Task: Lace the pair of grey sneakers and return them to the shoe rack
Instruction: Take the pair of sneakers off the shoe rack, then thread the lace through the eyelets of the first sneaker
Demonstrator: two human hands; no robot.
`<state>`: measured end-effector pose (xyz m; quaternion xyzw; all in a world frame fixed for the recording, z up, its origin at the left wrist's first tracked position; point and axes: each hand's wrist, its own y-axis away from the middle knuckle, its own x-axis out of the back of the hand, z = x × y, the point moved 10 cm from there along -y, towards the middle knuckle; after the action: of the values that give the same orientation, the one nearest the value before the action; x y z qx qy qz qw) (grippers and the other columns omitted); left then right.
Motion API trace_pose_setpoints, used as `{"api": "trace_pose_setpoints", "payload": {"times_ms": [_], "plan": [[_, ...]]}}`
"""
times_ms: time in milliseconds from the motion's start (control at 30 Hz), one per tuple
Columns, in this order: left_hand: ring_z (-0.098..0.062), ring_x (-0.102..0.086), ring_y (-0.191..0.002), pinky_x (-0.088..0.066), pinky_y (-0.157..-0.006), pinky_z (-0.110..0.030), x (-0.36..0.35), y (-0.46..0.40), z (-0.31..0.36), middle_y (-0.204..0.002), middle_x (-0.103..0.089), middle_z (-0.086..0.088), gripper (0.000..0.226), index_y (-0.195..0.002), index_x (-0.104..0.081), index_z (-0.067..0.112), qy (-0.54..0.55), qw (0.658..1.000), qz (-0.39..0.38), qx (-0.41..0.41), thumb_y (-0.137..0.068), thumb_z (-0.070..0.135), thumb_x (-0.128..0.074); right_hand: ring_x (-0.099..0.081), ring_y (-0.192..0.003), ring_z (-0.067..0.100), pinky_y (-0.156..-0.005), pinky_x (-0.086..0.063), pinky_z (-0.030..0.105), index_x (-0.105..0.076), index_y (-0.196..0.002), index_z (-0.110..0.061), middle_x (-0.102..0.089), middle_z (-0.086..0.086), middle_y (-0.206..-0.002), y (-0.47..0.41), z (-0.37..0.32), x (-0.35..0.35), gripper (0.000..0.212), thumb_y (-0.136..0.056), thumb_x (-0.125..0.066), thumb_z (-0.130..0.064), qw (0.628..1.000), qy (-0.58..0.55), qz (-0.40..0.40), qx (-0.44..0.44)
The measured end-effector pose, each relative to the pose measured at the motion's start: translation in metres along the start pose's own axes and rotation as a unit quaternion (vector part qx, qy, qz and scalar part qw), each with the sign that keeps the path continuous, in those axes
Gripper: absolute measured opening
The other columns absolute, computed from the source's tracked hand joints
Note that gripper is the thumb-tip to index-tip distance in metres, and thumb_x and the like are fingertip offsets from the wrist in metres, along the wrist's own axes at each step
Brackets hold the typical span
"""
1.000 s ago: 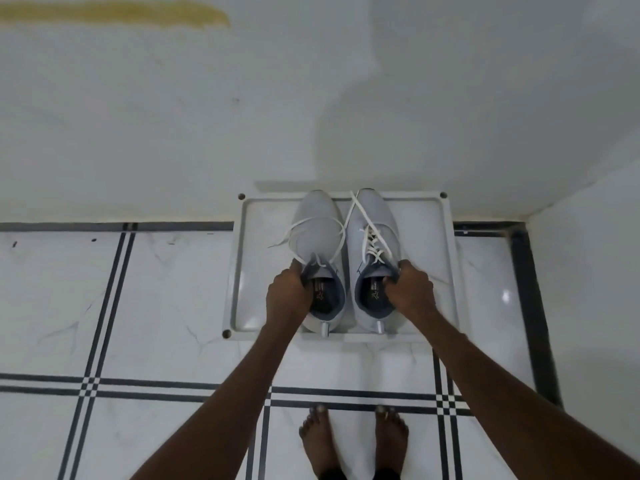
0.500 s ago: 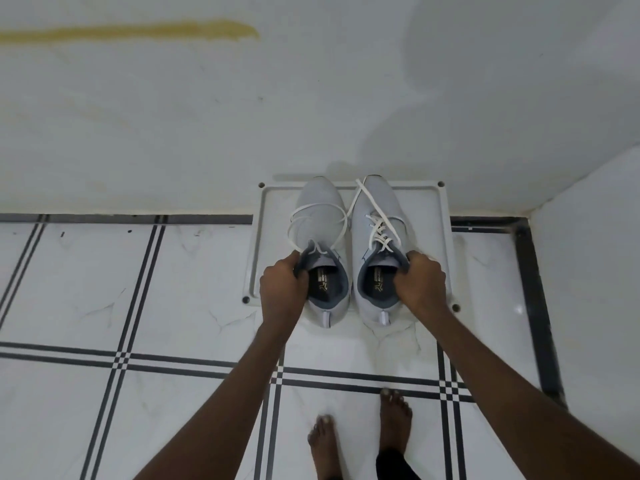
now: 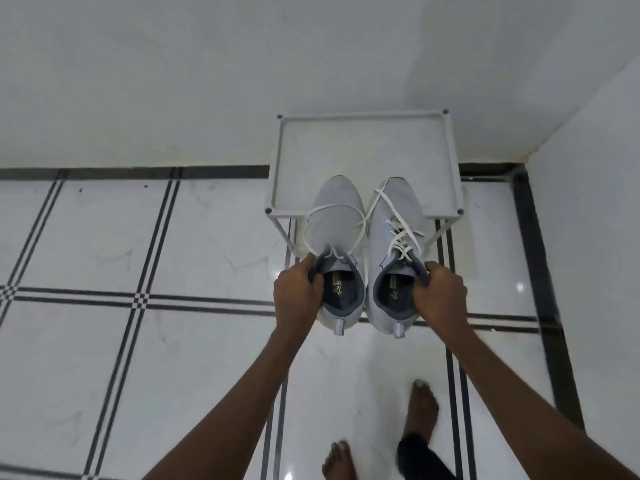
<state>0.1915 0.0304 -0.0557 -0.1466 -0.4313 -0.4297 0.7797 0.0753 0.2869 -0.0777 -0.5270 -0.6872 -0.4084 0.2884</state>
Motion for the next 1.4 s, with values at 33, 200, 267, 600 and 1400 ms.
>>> {"api": "trace_pose_setpoints", "payload": {"times_ms": [33, 200, 267, 600, 1400], "plan": [[-0.023, -0.056, -0.06, -0.034, -0.056, -0.026, -0.011, 0.012, -0.014, -0.07, -0.068, -0.007, 0.029, -0.106, -0.07, 0.017, 0.001, 1.0, -0.006, 0.004, -0.083, 0.01, -0.055, -0.052, -0.065, 0.033, -0.062, -0.039, 0.033, -0.06, -0.083, -0.003, -0.063, 0.016, -0.074, 0.009, 0.011, -0.013, 0.01, -0.082, -0.054, -0.01, 1.0, 0.0, -0.002, -0.005], [-0.009, -0.051, -0.054, -0.024, -0.048, -0.012, -0.088, 0.053, -0.09, -0.062, -0.055, 0.007, 0.026, -0.105, -0.069, 0.018, -0.002, 0.999, -0.027, 0.041, -0.086, 0.008, -0.055, -0.06, -0.068, 0.037, -0.059, -0.037, 0.031, -0.059, -0.079, -0.001, -0.059, 0.011, -0.069, 0.033, 0.074, -0.108, 0.007, -0.082, -0.054, -0.005, 0.999, -0.001, -0.035, -0.017], [-0.014, -0.053, -0.06, -0.025, -0.05, -0.012, -0.125, 0.06, -0.119, -0.071, -0.06, 0.002, 0.026, -0.108, -0.069, 0.016, -0.012, 0.998, -0.033, 0.054, -0.088, 0.007, -0.055, -0.063, -0.071, 0.037, -0.059, -0.039, 0.03, -0.059, -0.08, -0.003, -0.06, 0.011, -0.07, 0.032, 0.102, -0.15, 0.006, -0.081, -0.055, -0.005, 0.998, 0.0, -0.053, -0.024], [-0.03, -0.064, -0.066, -0.039, -0.056, -0.027, -0.32, 0.026, -0.254, -0.074, -0.07, -0.011, 0.028, -0.11, -0.069, 0.014, -0.023, 0.997, -0.03, 0.068, -0.086, 0.006, -0.056, -0.063, -0.084, 0.043, -0.064, -0.035, 0.031, -0.059, -0.085, -0.001, -0.068, 0.023, -0.085, -0.027, 0.212, -0.337, 0.011, -0.077, -0.053, -0.004, 0.998, 0.009, -0.059, -0.033], [-0.026, -0.061, -0.091, -0.041, -0.069, -0.03, -0.338, -0.01, -0.36, -0.101, -0.06, -0.002, 0.027, -0.108, -0.056, 0.019, -0.005, 0.999, 0.017, 0.048, -0.084, 0.029, -0.062, -0.05, -0.109, 0.029, -0.092, -0.046, 0.043, -0.062, -0.115, -0.007, -0.064, 0.01, -0.112, -0.041, 0.082, -0.408, 0.037, -0.079, -0.056, -0.004, 0.956, 0.038, 0.002, 0.291]]}}
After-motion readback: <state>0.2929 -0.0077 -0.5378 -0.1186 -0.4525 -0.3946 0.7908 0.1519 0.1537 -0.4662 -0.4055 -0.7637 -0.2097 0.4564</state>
